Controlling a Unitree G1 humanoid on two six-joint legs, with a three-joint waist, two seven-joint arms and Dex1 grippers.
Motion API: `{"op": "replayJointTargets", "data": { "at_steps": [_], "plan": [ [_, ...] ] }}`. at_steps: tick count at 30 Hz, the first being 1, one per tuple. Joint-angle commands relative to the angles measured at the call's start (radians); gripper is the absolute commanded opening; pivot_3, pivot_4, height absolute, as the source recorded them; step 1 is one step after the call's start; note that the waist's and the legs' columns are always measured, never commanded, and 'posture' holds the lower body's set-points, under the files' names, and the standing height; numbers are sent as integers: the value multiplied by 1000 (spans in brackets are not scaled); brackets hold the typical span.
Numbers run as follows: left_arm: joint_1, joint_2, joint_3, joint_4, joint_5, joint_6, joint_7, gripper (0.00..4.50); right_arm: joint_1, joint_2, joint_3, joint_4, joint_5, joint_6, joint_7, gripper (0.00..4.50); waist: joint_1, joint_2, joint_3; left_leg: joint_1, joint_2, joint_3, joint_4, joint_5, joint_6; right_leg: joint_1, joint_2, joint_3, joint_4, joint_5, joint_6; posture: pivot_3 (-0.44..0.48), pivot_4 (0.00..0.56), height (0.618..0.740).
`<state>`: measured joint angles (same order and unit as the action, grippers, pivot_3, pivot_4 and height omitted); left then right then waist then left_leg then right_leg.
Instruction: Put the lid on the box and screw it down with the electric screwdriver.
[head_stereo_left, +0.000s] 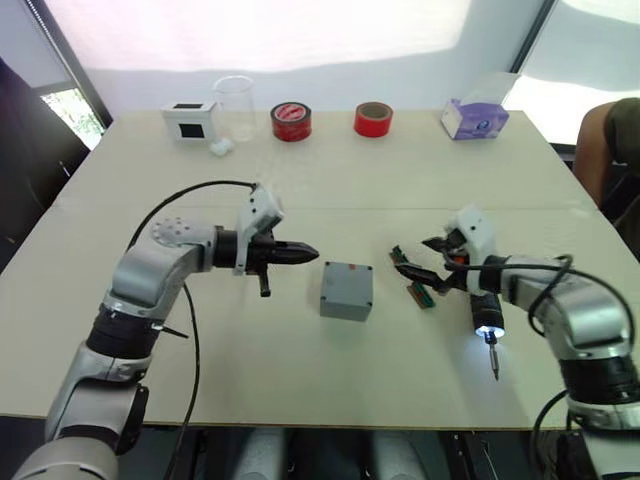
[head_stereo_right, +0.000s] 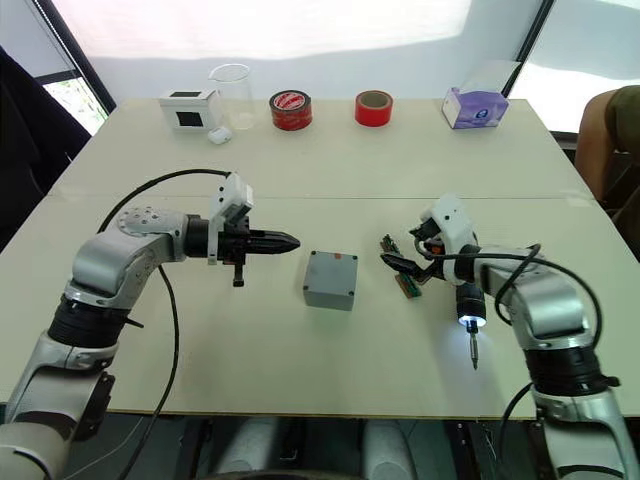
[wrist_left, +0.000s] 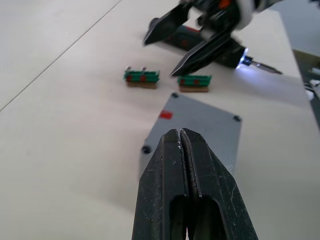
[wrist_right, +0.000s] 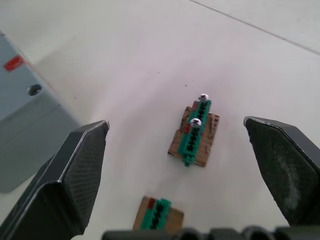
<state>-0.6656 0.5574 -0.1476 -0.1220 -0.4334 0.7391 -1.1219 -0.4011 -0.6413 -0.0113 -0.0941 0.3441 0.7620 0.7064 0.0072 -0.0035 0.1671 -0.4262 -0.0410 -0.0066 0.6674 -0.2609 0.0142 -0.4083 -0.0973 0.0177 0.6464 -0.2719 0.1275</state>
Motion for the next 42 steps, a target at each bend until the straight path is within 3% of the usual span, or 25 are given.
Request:
{"op": "replayJointTargets", "data": {
  "at_steps": [1, 2, 9, 21, 25, 26, 36, 42],
  "plan": [
    [-20, 2, 0, -39, -23, 11, 10, 0, -16, 14, -12, 34, -33, -78, -24, 4018, 1, 0, 0, 0, 0, 0, 0, 0, 0, 0, 0, 0, 0, 0, 0, 0, 150, 740],
    [-17, 4, -4, -44, -21, 11, 11, 0, -16, 19, -8, 43, -39, -91, -27, 3855, 1, 0, 0, 0, 0, 0, 0, 0, 0, 0, 0, 0, 0, 0, 0, 0, 150, 740],
    [-4, 10, -8, -60, -33, 20, 20, 0, -20, 39, -4, 64, -60, -124, -44, 1230, 0, 0, 0, 0, 0, 0, 0, 0, 0, 0, 0, 0, 0, 0, 0, 0, 150, 740],
    [4, 7, -17, -56, -30, 8, 32, 0, -31, 52, 3, 79, -73, -129, -48, 1230, 0, 0, 0, 0, 0, 0, 0, 0, 0, 0, 0, 0, 0, 0, 0, 0, 150, 740],
    [5, 8, -19, -54, -30, 6, 34, 0, -35, 56, 12, 86, -85, -134, -51, 119, 0, 0, 0, 0, 0, 0, 0, 0, 0, 0, 0, 0, 0, 0, 0, 0, 150, 740],
    [5, 8, -19, -54, -30, 5, 35, 0, -35, 57, 12, 86, -86, -134, -51, 50, 0, 0, 0, 0, 0, 0, 0, 0, 0, 0, 0, 0, 0, 0, 0, 0, 150, 740],
    [4, 11, -18, -52, -28, 4, 38, 0, -35, 48, 6, 76, -97, -144, -47, 50, 0, 0, 0, 0, 0, 0, 0, 0, 0, 0, 0, 0, 0, 0, 0, 0, 150, 740],
    [8, 6, -13, -36, -33, 6, 39, 0, -58, 47, -94, 6, -4, -62, -50, 50, 0, 0, 0, 0, 0, 0, 0, 0, 0, 0, 0, 0, 0, 0, 0, 0, 150, 740]
  ]
}}
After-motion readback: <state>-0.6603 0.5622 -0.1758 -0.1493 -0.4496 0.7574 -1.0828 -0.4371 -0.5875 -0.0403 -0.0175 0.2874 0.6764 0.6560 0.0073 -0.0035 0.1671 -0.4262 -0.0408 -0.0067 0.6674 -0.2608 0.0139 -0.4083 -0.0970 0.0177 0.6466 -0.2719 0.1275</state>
